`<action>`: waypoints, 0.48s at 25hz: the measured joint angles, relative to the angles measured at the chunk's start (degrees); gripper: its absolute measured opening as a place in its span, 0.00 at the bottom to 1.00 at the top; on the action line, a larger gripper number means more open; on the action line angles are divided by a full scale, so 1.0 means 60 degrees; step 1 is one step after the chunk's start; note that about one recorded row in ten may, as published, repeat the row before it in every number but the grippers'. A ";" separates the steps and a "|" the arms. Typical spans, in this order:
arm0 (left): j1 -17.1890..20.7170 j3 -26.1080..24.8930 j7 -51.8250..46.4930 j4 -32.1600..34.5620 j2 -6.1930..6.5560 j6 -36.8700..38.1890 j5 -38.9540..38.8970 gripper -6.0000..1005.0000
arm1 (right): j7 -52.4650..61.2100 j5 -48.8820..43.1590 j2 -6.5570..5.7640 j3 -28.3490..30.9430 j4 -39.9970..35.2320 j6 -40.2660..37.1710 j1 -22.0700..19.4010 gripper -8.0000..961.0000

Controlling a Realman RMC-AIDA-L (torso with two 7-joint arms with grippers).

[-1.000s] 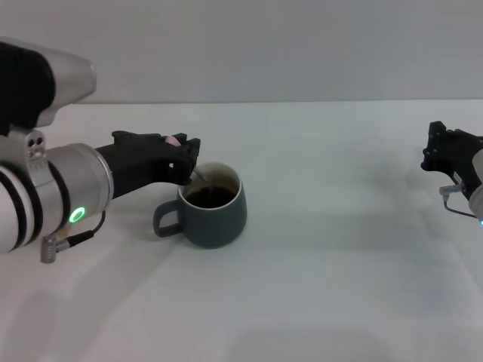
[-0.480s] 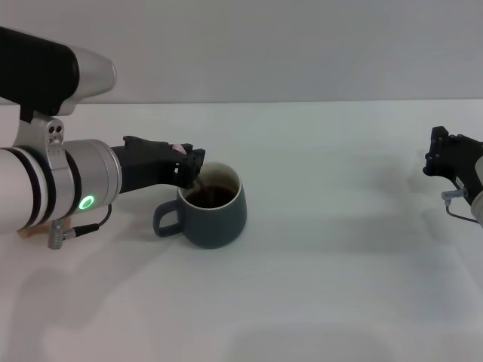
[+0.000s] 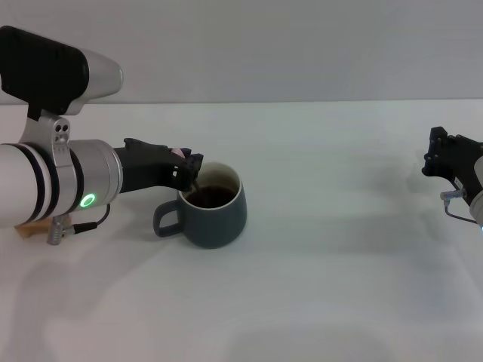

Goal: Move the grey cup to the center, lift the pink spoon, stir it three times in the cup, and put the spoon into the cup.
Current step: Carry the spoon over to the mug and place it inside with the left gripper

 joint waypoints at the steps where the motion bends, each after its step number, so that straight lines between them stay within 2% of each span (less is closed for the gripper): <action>1: -0.0035 -0.0033 0.0010 0.0006 0.0000 -0.0074 0.0000 0.15 | 0.0001 0.0000 0.0000 0.0000 0.0000 0.0000 0.0000 0.01; 12: -0.0071 -0.0007 0.0084 -0.0055 0.0001 -0.0273 -0.0084 0.15 | 0.0028 0.0000 0.0002 0.0001 0.0000 0.0000 0.0000 0.01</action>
